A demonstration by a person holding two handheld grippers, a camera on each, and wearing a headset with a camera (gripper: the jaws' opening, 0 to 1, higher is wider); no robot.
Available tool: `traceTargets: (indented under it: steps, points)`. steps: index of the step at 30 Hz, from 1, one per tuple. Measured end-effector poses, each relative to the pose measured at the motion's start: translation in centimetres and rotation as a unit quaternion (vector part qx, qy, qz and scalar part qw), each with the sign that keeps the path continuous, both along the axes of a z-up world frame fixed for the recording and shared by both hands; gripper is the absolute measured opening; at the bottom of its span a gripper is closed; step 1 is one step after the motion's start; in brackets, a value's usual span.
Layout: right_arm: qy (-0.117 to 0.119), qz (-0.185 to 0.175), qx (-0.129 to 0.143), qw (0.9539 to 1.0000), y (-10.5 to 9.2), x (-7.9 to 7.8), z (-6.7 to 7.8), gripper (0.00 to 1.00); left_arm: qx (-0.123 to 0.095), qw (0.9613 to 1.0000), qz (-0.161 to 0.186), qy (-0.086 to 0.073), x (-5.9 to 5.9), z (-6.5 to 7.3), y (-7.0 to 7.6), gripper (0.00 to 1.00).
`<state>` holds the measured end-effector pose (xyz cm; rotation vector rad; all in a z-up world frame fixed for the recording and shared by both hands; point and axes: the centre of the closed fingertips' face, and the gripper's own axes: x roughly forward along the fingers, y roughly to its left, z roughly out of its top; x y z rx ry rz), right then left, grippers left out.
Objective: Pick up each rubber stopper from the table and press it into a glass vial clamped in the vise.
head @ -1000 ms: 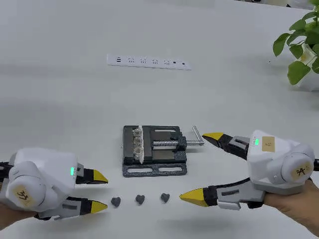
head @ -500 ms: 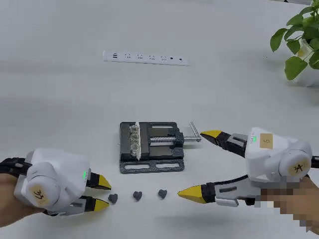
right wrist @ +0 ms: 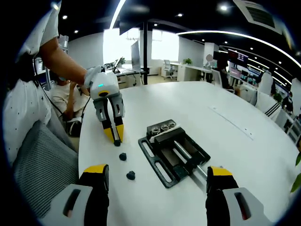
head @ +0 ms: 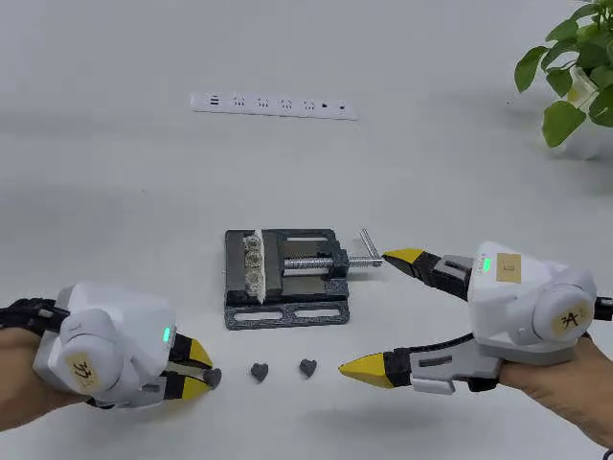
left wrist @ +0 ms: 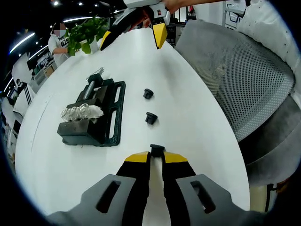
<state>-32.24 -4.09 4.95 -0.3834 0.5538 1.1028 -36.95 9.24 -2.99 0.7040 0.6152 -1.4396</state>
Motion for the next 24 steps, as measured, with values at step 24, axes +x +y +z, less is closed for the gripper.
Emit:
traceTargets:
  steps: [24]
  points:
    - [0.006,0.015,0.024,0.9996,2.2,-0.8,1.8,0.8,-0.073,0.9899,0.12,0.023,1.1,4.2,-1.6,0.04]
